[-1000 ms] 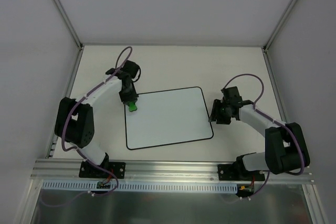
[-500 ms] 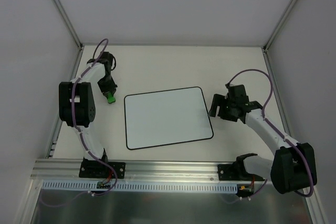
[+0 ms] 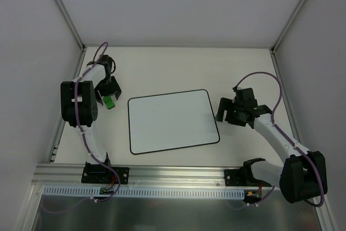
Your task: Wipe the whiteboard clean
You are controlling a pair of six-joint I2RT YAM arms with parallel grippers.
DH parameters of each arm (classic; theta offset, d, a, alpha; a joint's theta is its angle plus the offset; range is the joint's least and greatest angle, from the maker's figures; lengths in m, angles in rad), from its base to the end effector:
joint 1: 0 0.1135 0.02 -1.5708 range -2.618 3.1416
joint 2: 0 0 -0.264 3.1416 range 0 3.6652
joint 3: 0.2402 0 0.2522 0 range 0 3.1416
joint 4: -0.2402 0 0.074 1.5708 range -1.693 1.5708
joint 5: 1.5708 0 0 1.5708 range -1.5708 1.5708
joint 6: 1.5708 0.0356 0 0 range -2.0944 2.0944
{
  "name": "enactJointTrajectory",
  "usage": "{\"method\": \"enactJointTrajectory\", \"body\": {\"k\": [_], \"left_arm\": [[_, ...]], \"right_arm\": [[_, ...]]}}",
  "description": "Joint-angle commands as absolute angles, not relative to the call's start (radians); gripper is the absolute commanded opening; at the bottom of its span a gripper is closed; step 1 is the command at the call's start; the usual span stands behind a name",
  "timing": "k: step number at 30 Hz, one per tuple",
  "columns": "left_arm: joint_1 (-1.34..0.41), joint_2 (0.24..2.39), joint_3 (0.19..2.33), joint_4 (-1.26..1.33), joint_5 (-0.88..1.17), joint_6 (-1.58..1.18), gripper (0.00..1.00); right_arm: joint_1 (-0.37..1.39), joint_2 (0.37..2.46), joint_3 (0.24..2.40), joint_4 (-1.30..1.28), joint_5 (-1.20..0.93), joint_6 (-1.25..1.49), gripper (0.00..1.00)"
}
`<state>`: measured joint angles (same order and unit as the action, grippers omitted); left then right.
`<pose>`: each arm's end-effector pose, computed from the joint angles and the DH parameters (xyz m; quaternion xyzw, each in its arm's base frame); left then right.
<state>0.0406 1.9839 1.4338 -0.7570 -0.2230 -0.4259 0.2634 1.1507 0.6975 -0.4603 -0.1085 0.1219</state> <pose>0.3939 0.0239 0.1734 -0.2419 0.9551 0.0832 0.1494 0.2169 0.0625 0.2146 -0.0843 0.9415 0.1121 0.3065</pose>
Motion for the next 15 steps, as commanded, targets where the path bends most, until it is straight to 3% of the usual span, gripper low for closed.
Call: {"method": "enactJointTrajectory", "body": {"k": [1,2,4,11,13,15], "left_arm": [[0.041,1.882,1.408,-0.779,-0.245,-0.425,0.75],[0.041,1.864,1.402,-0.779,-0.235,-0.423,0.89],[0.041,1.789,1.381,-0.781,-0.207,-0.422,0.97],[0.041,1.406,1.287,-0.793,-0.032,-0.353,0.99],[0.041,1.235,1.267,-0.796,0.005,-0.327,0.99],[0.041,1.126,1.246,-0.805,0.034,-0.284,0.99]], "right_arm": [[0.256,1.115,0.745,-0.489,-0.094,0.109,0.85],[0.256,1.112,0.756,-0.497,-0.095,0.107,0.86],[0.258,1.094,0.768,-0.525,-0.086,0.101,0.85],[0.258,0.913,0.877,-0.624,-0.011,0.060,0.87],[0.256,0.864,0.937,-0.672,0.046,0.031,0.96],[0.256,0.790,0.982,-0.721,0.095,0.011,0.99]]}}
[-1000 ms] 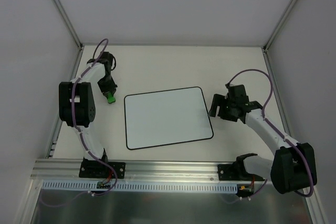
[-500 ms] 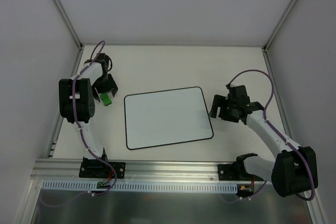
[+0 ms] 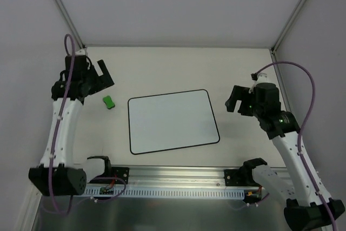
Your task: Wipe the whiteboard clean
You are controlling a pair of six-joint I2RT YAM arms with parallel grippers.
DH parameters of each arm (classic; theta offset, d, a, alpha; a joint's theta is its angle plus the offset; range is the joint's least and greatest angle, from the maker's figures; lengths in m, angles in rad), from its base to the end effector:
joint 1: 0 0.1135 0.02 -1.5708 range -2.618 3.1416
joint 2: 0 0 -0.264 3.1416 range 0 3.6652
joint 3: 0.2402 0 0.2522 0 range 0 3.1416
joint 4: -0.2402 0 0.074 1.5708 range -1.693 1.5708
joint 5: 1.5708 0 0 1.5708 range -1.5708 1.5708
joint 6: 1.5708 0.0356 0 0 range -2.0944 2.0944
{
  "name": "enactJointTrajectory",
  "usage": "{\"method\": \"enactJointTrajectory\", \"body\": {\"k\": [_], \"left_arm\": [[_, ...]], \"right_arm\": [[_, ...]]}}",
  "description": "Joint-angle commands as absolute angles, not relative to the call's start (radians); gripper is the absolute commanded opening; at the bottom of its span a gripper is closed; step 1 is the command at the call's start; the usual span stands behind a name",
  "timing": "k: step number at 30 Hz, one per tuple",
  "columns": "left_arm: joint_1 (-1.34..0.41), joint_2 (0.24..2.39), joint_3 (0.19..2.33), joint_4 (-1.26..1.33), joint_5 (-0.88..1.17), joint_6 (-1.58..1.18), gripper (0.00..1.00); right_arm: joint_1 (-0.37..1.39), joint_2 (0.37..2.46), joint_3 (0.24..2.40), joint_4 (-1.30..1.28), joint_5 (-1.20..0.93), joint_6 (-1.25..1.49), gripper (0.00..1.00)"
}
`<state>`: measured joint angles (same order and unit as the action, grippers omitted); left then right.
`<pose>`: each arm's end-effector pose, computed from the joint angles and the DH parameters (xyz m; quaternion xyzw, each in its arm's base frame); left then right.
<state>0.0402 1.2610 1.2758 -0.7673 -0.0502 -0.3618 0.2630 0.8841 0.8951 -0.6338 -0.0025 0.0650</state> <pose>0.2632 0.0124 0.3537 -0.1929 0.8967 -0.0409 0.3963 0.1795 0.0484 0.3164 -0.0885 0.8853 0.0756 0.4501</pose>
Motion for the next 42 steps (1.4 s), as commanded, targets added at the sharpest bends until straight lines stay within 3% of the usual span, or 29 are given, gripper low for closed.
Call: {"method": "enactJointTrajectory", "body": {"k": [1,9,18,28,42], "left_arm": [[0.041,1.020,1.243,-0.808,0.034,-0.273,0.99],[0.041,0.603,1.247,-0.847,0.018,-0.226,0.99],[0.041,0.376,1.312,-0.902,0.044,-0.222,0.99],[0.034,0.301,1.273,-0.934,0.017,-0.276,0.99],[0.034,0.301,1.253,-0.948,0.043,-0.296,0.99]], "right_arm": [[0.256,0.766,1.024,-0.738,0.112,-0.012,0.99],[0.256,0.559,1.221,-0.833,0.207,-0.080,0.99],[0.256,0.325,1.290,-0.871,0.268,-0.161,0.99],[0.258,0.219,1.259,-0.896,0.268,-0.170,0.99],[0.256,0.233,1.246,-0.894,0.250,-0.169,0.99]]}}
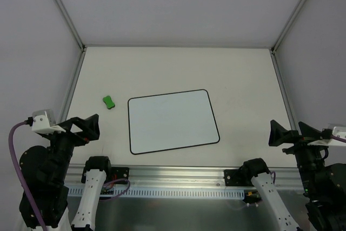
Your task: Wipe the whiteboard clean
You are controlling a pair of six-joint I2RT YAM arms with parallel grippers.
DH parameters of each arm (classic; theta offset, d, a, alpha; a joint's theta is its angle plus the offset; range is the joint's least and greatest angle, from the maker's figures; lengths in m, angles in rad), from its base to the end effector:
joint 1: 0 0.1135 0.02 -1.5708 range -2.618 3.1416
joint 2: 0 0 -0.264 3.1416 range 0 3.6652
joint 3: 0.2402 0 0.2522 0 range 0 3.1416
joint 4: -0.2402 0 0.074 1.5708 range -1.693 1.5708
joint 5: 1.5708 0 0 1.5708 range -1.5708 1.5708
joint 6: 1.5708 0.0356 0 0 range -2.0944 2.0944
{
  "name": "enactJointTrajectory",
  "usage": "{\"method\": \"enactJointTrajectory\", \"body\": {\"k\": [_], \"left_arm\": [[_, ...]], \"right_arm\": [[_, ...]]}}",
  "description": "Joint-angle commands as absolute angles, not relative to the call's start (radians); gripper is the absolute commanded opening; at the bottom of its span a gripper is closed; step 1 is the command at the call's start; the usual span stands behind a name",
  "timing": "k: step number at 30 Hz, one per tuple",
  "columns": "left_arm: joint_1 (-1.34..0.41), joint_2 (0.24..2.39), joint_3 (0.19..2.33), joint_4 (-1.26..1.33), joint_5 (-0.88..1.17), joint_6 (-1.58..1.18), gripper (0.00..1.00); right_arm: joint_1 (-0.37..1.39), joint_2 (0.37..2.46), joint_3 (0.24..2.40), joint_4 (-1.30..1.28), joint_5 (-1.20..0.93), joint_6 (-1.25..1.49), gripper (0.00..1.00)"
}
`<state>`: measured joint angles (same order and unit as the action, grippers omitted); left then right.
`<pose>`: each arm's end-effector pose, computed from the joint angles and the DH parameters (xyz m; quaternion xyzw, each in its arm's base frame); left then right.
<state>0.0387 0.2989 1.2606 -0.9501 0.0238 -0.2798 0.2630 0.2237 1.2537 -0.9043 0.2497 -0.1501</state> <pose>-0.0317 -0.0021 0.4277 -0.1031 0.6954 -0.0938 0.7050 -0.0509 -0.0228 0.4266 -0.0431 0.6614 -0.0402 0.7477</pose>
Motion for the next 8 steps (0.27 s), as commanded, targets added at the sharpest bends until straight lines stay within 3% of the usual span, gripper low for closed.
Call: {"method": "enactJointTrajectory", "body": {"k": [1,8], "left_arm": [[0.034,0.301,1.250,-0.946,0.048,-0.299,0.99],[0.034,0.299,1.239,-0.946,0.048,-0.299,0.99]], "right_arm": [[0.256,0.235,1.241,-0.894,0.249,-0.167,0.99],[0.256,0.226,1.216,-0.874,0.239,-0.167,0.99]]}}
